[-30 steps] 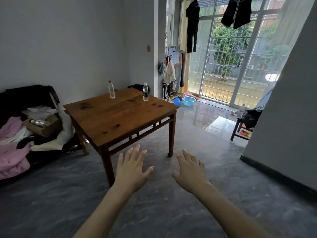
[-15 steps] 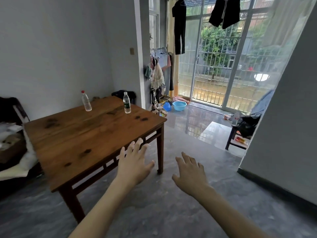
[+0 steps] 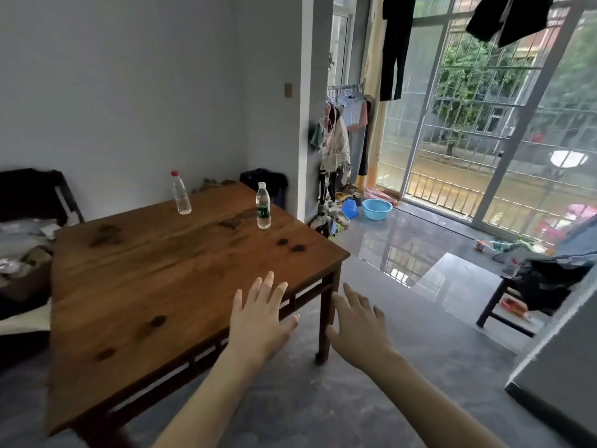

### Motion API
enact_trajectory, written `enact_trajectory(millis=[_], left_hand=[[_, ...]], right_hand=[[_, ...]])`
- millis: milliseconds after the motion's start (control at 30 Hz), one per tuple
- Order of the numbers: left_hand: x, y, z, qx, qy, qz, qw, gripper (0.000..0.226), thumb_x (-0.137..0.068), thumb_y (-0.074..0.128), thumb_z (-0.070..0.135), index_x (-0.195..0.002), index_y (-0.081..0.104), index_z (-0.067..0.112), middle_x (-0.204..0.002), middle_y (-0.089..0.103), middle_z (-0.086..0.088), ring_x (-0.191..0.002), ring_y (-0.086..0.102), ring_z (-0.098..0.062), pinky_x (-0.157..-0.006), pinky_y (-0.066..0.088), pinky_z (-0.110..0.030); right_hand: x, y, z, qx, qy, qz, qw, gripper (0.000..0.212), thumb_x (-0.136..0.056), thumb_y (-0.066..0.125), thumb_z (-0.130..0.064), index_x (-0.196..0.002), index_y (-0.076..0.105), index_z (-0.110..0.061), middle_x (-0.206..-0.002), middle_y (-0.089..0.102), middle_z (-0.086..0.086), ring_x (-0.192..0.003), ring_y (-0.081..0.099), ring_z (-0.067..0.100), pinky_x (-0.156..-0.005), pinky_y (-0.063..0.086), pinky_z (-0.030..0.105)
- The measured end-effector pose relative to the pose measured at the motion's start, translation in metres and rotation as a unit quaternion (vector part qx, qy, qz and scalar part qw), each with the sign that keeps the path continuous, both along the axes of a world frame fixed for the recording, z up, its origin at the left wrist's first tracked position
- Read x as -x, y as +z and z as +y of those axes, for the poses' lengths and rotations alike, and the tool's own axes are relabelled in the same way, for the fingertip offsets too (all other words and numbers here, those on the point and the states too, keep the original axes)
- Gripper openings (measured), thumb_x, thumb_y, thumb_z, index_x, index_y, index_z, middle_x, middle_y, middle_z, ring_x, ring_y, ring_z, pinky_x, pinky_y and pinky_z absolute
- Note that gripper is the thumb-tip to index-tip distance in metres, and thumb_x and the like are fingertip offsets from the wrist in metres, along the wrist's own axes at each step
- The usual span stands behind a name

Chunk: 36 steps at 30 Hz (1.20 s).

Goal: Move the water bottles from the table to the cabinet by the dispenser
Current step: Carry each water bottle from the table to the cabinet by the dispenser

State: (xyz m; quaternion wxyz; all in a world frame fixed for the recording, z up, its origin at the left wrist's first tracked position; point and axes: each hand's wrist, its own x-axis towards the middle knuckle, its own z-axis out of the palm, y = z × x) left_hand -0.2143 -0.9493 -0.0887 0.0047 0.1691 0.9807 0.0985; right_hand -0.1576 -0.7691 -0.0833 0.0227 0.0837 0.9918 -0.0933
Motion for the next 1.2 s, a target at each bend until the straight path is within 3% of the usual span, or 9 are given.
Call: enact_trajectory(millis=[367, 900, 1200], left_hand=[[0.221, -0.004, 0.019, 0.002, 0.035, 0.012, 0.999, 0.071, -0.099, 0.032, 0.063, -0.161, 0.012, 0.034, -0.171, -0.008, 0.002, -0.157, -0.007, -0.019, -0.125, -0.001, -0.049], [0.464, -0.058, 0.076, 0.035, 0.135, -0.058, 0.988, 0.072, -0.1, 0.034, 0.062, -0.161, 0.01, 0.031, -0.171, -0.009, 0.002, -0.157, -0.008, -0.019, -0.126, -0.001, -0.05], [0.557, -0.085, 0.088, 0.05, 0.221, -0.101, 0.969, 0.073, -0.1, 0.031, 0.065, -0.161, 0.013, 0.03, -0.171, -0.006, 0.001, -0.158, -0.004, -0.02, -0.127, 0.005, -0.05]], right_hand=[[0.237, 0.007, 0.017, 0.003, 0.028, 0.006, 1.0, 0.071, -0.096, 0.044, -0.046, -0.157, 0.013, -0.028, -0.167, 0.0, 0.001, -0.153, 0.004, 0.026, -0.119, 0.013, 0.054], [0.528, -0.058, 0.082, 0.047, 0.114, -0.061, 0.99, 0.069, -0.095, 0.042, -0.049, -0.156, 0.016, -0.027, -0.166, 0.005, 0.001, -0.152, 0.01, 0.025, -0.118, 0.017, 0.051], [0.667, -0.089, 0.09, 0.059, 0.191, -0.111, 0.974, 0.069, -0.096, 0.043, -0.046, -0.156, 0.017, -0.025, -0.166, 0.007, 0.002, -0.152, 0.011, 0.027, -0.119, 0.019, 0.052]])
